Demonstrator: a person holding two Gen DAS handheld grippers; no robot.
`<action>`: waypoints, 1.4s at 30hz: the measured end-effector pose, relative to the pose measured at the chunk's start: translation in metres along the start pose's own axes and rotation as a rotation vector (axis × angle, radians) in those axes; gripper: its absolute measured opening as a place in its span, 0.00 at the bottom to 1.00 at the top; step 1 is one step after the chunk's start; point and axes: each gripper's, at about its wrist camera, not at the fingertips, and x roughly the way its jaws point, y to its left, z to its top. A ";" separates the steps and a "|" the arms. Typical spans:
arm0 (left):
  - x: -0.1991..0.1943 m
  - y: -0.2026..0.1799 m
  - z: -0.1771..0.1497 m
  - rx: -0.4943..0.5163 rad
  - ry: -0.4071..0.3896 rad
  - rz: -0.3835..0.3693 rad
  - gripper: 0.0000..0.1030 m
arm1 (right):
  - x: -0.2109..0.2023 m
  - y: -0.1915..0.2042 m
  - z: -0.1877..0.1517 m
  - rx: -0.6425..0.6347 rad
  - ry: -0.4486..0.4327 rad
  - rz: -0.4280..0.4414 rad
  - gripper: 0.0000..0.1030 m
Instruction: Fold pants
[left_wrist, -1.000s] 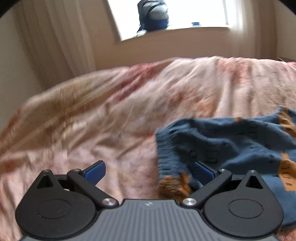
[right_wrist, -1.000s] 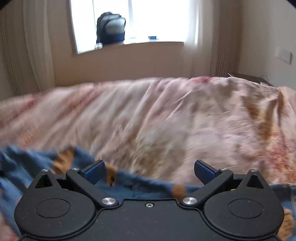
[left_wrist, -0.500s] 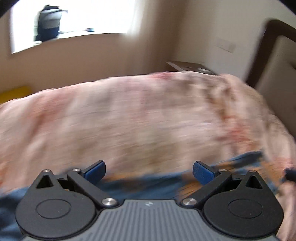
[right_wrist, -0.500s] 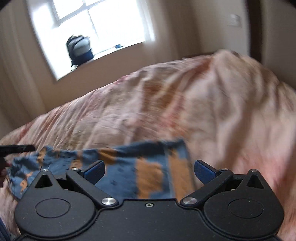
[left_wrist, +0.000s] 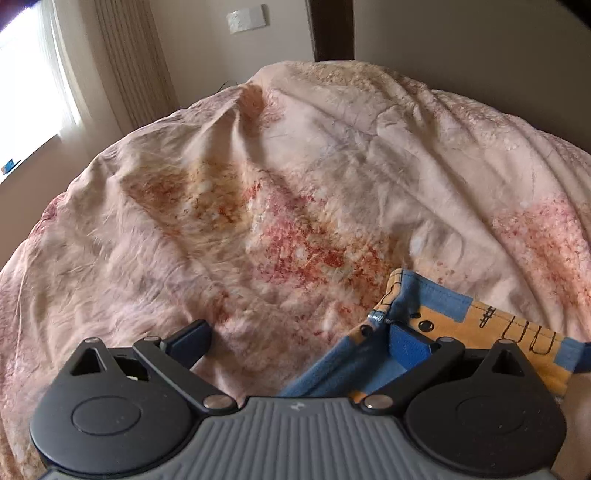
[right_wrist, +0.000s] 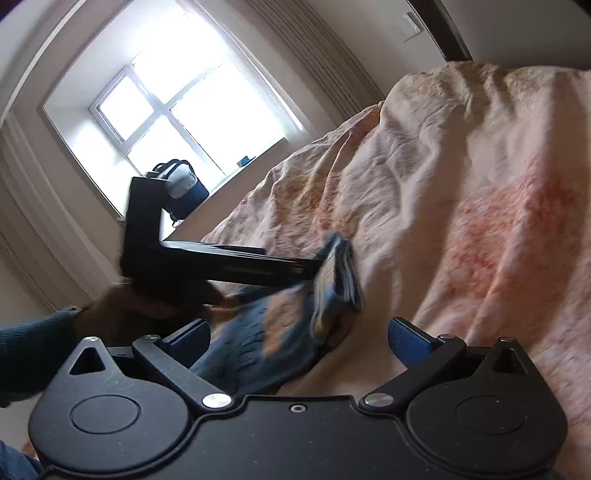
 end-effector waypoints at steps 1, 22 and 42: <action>-0.002 0.002 -0.003 0.007 -0.008 -0.013 1.00 | 0.001 0.000 0.000 0.015 -0.002 -0.013 0.95; -0.010 0.000 0.051 -0.290 0.286 -0.290 0.99 | 0.015 0.015 0.005 -0.030 -0.042 -0.203 0.20; -0.008 -0.018 0.075 -0.291 0.475 -0.257 0.63 | 0.029 0.102 -0.022 -0.684 -0.050 -0.405 0.16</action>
